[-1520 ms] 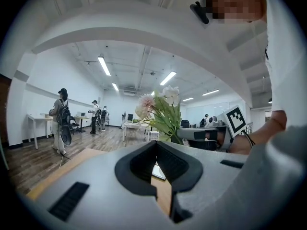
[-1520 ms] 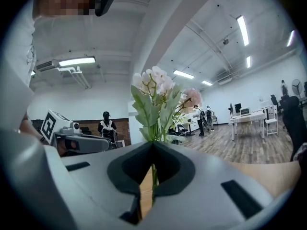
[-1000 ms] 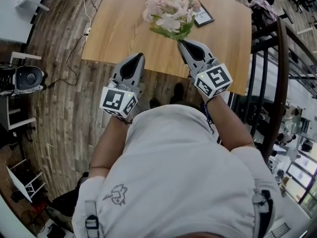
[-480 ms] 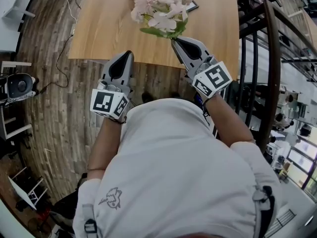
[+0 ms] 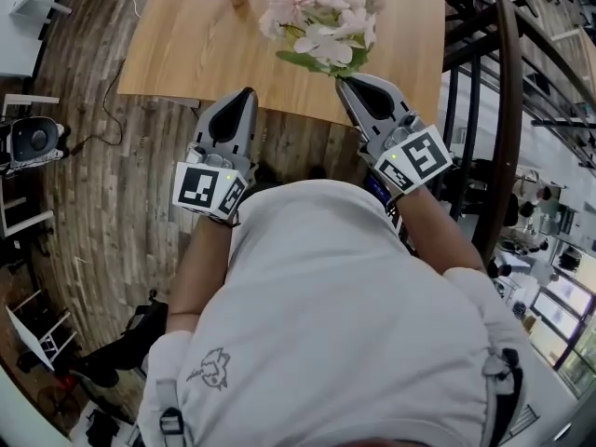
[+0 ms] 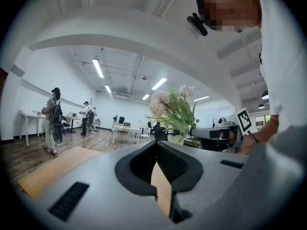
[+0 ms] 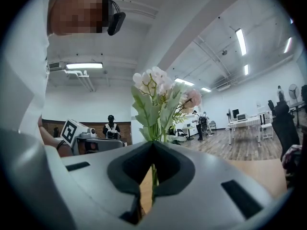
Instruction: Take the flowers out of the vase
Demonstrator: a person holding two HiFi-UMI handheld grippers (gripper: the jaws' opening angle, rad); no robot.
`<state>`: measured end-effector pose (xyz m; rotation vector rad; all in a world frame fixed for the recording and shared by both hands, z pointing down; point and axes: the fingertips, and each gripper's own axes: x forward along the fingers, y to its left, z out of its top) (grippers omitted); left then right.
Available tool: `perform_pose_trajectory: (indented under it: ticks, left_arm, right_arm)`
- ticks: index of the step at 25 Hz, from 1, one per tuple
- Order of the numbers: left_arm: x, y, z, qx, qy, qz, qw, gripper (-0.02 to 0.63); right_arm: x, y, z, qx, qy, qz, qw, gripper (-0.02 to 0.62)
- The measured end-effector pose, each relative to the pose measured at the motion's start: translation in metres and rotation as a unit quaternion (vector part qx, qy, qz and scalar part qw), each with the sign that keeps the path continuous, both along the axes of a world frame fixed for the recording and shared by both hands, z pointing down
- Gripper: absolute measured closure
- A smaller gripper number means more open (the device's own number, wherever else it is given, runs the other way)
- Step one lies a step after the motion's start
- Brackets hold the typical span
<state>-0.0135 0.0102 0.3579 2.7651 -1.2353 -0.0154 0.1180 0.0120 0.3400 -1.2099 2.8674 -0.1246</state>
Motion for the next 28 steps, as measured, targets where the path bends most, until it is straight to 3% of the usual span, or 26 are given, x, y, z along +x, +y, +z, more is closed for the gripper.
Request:
perform_pose_trajectory:
  ticks: [11, 28]
  left_arm:
    - [0.047, 0.019, 0.006, -0.004, -0.002, 0.000, 1.0000, 0.601]
    - [0.049, 0.022, 0.005, -0.007, -0.004, -0.002, 1.0000, 0.601]
  right_arm:
    - [0.046, 0.023, 0.009, -0.001, -0.003, 0.000, 1.000, 0.592]
    - [0.050, 0.025, 0.009, 0.000, -0.011, 0.000, 1.000, 0.592]
